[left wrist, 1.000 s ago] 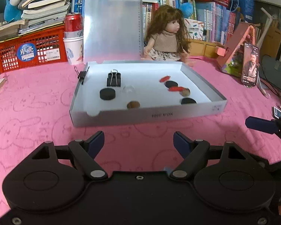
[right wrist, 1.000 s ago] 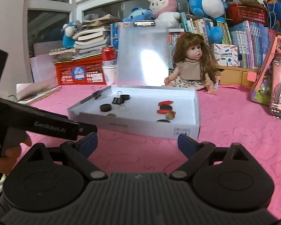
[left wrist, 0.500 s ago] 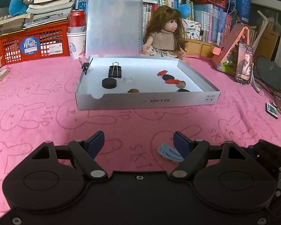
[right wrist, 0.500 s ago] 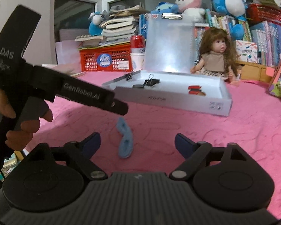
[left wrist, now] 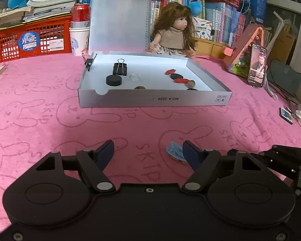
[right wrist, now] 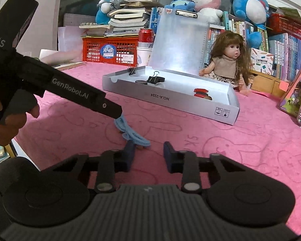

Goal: Organize rigid objects
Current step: 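Grasp a blue plastic clip with the left gripper while the right gripper grasps another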

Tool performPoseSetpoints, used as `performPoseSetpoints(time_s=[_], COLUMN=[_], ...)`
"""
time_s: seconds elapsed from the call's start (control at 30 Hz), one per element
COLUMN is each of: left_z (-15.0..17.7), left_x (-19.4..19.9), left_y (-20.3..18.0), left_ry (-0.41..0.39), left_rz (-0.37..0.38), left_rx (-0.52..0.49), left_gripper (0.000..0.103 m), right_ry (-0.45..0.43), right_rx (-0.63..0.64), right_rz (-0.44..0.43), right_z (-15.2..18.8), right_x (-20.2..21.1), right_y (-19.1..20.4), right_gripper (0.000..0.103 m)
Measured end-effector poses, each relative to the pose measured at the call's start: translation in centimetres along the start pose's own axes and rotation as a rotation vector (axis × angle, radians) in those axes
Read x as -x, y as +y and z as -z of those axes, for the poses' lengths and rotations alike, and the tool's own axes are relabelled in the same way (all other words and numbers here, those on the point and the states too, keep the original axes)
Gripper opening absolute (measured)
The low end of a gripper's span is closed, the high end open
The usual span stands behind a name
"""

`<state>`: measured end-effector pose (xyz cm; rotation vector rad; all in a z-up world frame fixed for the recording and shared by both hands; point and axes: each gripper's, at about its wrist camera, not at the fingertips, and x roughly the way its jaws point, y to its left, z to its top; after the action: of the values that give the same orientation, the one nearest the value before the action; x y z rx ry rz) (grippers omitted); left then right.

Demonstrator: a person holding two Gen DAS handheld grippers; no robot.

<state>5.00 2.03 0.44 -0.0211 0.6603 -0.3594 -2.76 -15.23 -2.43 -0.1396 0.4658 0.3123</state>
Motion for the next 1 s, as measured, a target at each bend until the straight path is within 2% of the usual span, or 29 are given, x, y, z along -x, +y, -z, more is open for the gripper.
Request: performPoseSetpoints(time_s=[0.23,0.3,0.53,1.0], left_z=[0.1,0.1,0.3,1.0], left_x=[-0.1,-0.2,-0.4,-0.3], left_y=[-0.1,0.0,0.1,-1.7], left_ry=[0.003,0.004,0.000,-0.010], left_rz=[0.001,0.001,0.000,0.031], left_rx=[0.000,0.005,0.002,-0.092], left_gripper=[0.072,0.072,0.072,0.072], right_ry=[-0.012,-0.010,-0.006,0.009], right_rx=[0.016,0.019,0.000,-0.035], right_rz=[-0.070,-0.075,-0.019,0.091], right_z=[-0.6,-0.7,-0.7,-0.4], right_x=[-1.1,-1.4,-1.3,-0.6], right_y=[0.4,0.5,-0.3,-4.1], right_gripper=[0.039,0.034,0.030,0.033])
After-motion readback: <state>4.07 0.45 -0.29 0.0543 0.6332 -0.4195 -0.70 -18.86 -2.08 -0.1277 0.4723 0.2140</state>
